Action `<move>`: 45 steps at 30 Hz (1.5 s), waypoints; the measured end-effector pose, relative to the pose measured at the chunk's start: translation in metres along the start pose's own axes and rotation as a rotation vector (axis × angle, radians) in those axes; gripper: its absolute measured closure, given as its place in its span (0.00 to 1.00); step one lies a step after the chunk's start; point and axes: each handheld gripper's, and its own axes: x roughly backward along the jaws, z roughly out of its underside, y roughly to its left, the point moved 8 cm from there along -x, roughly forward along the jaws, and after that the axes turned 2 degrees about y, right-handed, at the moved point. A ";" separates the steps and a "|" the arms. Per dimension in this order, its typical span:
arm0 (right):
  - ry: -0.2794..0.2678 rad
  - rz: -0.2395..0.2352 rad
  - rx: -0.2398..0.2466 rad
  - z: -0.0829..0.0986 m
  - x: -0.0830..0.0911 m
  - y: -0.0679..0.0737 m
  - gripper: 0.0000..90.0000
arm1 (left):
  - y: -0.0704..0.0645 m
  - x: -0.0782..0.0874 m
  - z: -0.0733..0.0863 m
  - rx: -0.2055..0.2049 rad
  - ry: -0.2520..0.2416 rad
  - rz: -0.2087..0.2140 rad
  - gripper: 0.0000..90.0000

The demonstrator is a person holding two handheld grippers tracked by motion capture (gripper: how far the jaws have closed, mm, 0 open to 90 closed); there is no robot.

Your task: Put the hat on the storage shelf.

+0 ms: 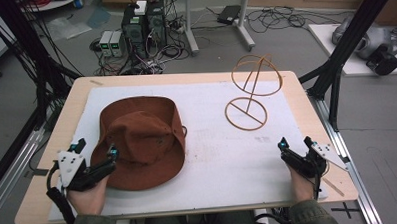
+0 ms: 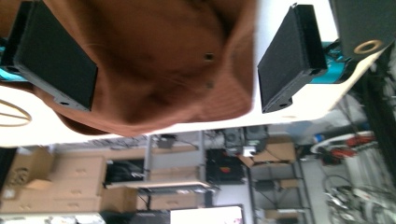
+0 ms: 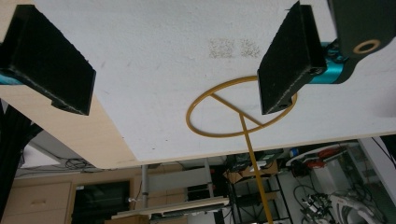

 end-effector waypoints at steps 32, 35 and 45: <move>0.008 -0.008 -0.047 0.000 0.000 -0.004 0.12 | -0.059 -0.057 0.046 0.109 0.274 -0.034 0.27; 0.004 -0.010 -0.051 0.000 0.000 -0.004 0.12 | -0.058 -0.058 0.046 0.128 0.280 -0.031 0.36; 0.007 -0.005 -0.070 0.001 -0.001 -0.006 0.12 | -0.055 -0.062 0.048 0.137 0.285 -0.002 0.96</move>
